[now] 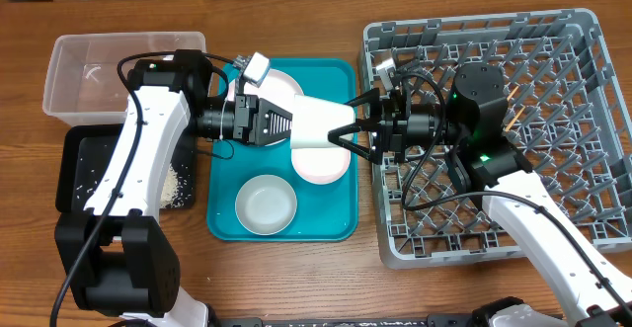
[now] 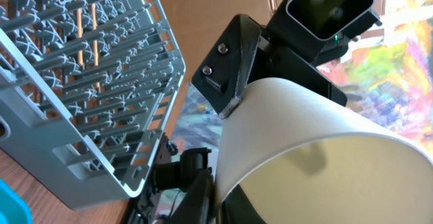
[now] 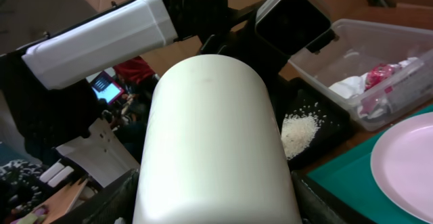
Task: Sort waste into correct bins and load items into the dishwasher
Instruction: 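Hand the cup from the left gripper to the right gripper, then place the cup upside down in the rack's front with the right gripper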
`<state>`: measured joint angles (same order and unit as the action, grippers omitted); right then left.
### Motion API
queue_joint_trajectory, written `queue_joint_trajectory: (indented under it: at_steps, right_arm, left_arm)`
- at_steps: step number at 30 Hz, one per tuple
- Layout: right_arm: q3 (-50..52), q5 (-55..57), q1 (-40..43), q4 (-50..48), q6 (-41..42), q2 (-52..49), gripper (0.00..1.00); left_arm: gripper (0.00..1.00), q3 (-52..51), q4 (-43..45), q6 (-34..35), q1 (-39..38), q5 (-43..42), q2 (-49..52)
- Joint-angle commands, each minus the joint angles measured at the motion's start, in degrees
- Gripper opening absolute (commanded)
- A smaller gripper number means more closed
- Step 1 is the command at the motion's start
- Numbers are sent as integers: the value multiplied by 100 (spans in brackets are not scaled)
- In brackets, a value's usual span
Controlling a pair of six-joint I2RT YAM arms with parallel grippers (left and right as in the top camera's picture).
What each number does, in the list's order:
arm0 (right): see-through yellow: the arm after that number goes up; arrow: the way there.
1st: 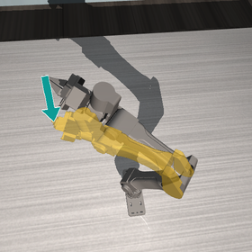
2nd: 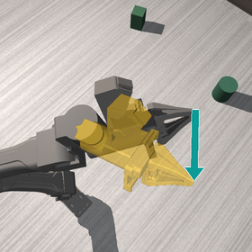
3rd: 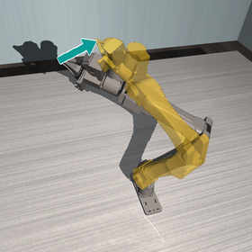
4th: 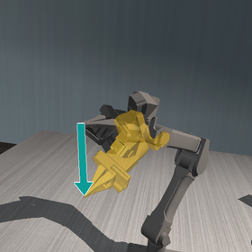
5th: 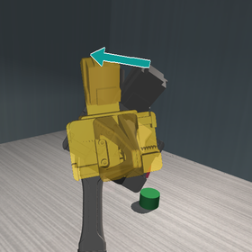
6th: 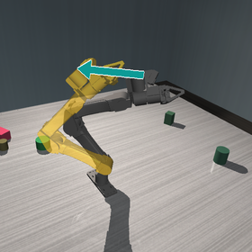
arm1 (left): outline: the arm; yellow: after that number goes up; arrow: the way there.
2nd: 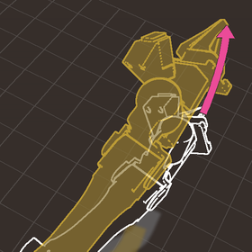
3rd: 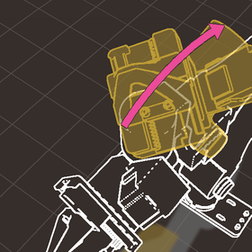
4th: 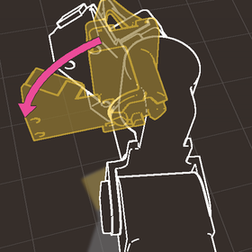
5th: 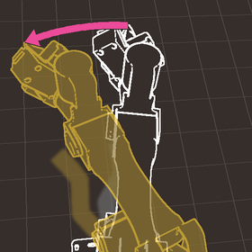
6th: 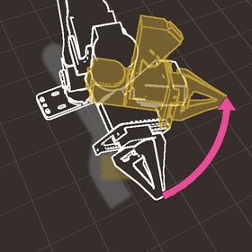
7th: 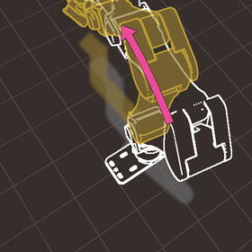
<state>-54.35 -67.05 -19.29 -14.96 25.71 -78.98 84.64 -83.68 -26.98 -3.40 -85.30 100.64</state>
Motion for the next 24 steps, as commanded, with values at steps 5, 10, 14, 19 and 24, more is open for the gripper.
queue_joint_trajectory:
  at_steps: [5,10,14,19,24]
  right_arm:
    - [-79,181,195,46,310,42,61]
    - [-81,1600,719,1499,319,107,60]
    - [-153,2929,697,2920,52,459,60]
    - [-776,4712,398,5047,-63,1104,60]
    - [-1438,6107,-131,6979,437,1567,60]
  left_arm:
    - [66,103,192,46,136,-151,-46]
    - [71,103,520,44,730,868,-46]
    - [71,103,1010,352,918,1952,-46]
    - [70,103,1888,1537,894,3436,-46]
    - [65,168,2210,1895,890,3803,-48]
